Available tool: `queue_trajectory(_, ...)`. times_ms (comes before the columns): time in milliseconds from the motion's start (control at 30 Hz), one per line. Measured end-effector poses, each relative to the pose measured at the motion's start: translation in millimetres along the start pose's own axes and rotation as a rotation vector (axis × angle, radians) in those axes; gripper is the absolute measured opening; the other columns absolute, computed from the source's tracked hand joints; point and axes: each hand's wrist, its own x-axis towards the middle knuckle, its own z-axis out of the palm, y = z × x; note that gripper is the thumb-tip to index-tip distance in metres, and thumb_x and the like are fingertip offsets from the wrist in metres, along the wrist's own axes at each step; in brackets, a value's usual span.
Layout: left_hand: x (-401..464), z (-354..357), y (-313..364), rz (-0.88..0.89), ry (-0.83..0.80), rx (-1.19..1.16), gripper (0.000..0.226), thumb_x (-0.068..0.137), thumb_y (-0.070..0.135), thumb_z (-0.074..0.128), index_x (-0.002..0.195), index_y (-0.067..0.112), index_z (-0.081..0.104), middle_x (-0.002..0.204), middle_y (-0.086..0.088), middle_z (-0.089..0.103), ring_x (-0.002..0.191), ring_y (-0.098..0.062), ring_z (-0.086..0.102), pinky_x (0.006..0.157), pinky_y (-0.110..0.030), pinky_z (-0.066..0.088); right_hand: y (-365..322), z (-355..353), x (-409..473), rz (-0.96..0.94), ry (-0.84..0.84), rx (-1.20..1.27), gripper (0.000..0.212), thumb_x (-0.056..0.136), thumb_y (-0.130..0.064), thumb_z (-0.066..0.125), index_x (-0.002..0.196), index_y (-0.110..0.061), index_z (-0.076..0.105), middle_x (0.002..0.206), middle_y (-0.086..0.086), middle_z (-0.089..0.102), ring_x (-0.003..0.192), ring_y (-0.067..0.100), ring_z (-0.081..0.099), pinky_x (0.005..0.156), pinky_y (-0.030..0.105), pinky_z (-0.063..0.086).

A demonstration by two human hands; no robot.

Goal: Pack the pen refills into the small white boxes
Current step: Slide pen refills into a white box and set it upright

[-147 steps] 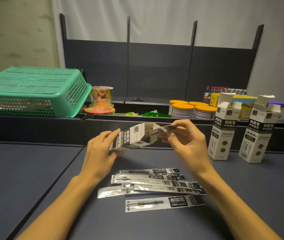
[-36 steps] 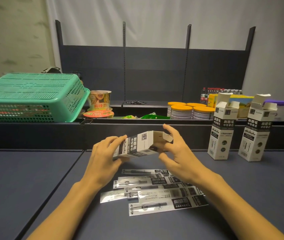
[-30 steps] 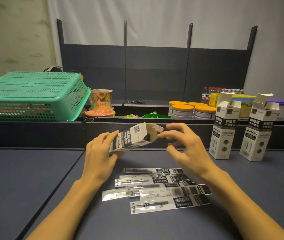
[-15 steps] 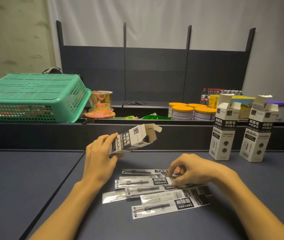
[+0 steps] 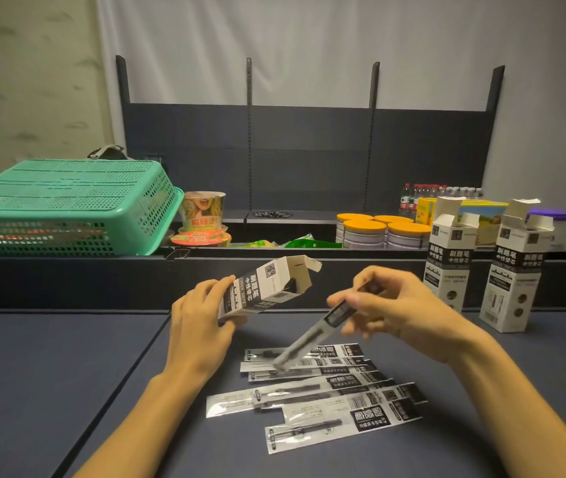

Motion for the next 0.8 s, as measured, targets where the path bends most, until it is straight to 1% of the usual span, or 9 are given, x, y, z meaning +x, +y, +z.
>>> queue_trajectory(67,0.1,0.2,-0.4,0.000,0.003,0.001,0.068,0.072,0.017,0.082,0.133,0.019,0.053,0.122,-0.001,0.057,0.109,-0.021,0.053,0.092,-0.028,0.027,-5.9,-1.8,-1.4,-0.055,0.071,0.173,0.014,0.081,-0.007,0.062,0.089,-0.001,0.053,0.100,0.027,0.070,0.075,0.033,0.072,0.060,0.033,0.059)
queue_trajectory(133,0.3,0.1,-0.4,0.001,0.004,0.002,0.068,0.072,0.018,0.082,0.133,0.019,0.052,0.122,-0.001,0.056,0.110,-0.020,0.052,0.093,-0.028,0.027,-10.5,-7.1,-2.9,-0.106,0.154,0.271,0.013,0.079,-0.010,0.061,0.087,-0.003,0.054,0.097,0.026,0.071,0.075,0.032,0.073,0.061,0.032,0.060)
queue_trajectory(233,0.4,0.3,-0.3,-0.006,0.004,0.000,0.067,0.072,0.019,0.082,0.133,0.018,0.053,0.122,-0.001,0.057,0.109,-0.021,0.053,0.094,-0.030,0.030,-13.6,-17.7,-5.4,-0.190,0.258,0.394,0.006,0.080,-0.012,0.058,0.084,-0.011,0.054,0.092,0.017,0.073,0.072,0.025,0.072,0.063,0.031,0.060)
queue_trajectory(333,0.3,1.0,-0.4,-0.004,0.000,-0.003,0.067,0.072,0.020,0.082,0.133,0.018,0.053,0.121,-0.001,0.057,0.108,-0.021,0.053,0.093,-0.031,0.030,-14.1,-24.8,-5.9,-0.257,0.316,0.434,0.003,0.083,-0.015,0.055,0.086,-0.014,0.055,0.091,0.010,0.073,0.079,0.022,0.072,0.071,0.030,0.060)
queue_trajectory(433,0.4,1.9,-0.2,0.004,-0.003,-0.002,0.067,0.073,0.021,0.082,0.133,0.019,0.053,0.122,-0.001,0.057,0.109,-0.020,0.052,0.093,-0.029,0.028,-11.7,-23.9,-3.1,-0.284,0.322,0.435,0.004,0.085,-0.014,0.054,0.089,-0.013,0.055,0.094,0.012,0.072,0.084,0.025,0.072,0.074,0.032,0.060)
queue_trajectory(600,0.8,2.4,0.5,0.005,-0.013,-0.013,0.067,0.074,0.023,0.081,0.134,0.020,0.052,0.123,0.000,0.056,0.111,-0.020,0.051,0.093,-0.028,0.029,-5.3,-9.3,2.9,-0.269,0.272,0.403,0.007,0.085,-0.009,0.055,0.091,-0.008,0.054,0.104,0.020,0.071,0.092,0.036,0.071,0.079,0.038,0.060)
queue_trajectory(667,0.5,2.6,0.4,0.010,-0.016,-0.019,0.067,0.074,0.025,0.081,0.134,0.021,0.051,0.123,0.001,0.056,0.111,-0.020,0.051,0.092,-0.027,0.028,-1.0,-2.4,5.7,-0.278,0.264,0.326,0.011,0.084,-0.008,0.057,0.095,-0.003,0.058,0.108,0.019,0.071,0.093,0.038,0.070,0.079,0.039,0.059)
queue_trajectory(733,0.1,2.5,0.6,0.018,-0.016,-0.024,0.067,0.074,0.026,0.081,0.134,0.021,0.051,0.122,0.001,0.056,0.110,-0.020,0.051,0.092,-0.026,0.028,5.0,3.3,8.7,-0.302,0.301,0.180,0.017,0.085,-0.006,0.060,0.099,0.002,0.063,0.101,0.018,0.072,0.092,0.035,0.071,0.077,0.035,0.059)
queue_trajectory(800,-0.2,2.2,0.4,0.023,-0.014,-0.029,0.066,0.074,0.026,0.080,0.134,0.021,0.051,0.122,0.001,0.056,0.110,-0.019,0.051,0.092,-0.026,0.028,10.4,7.7,10.4,-0.329,0.338,0.047,0.014,0.088,0.001,0.060,0.101,0.004,0.066,0.094,0.017,0.073,0.089,0.030,0.072,0.074,0.029,0.059)
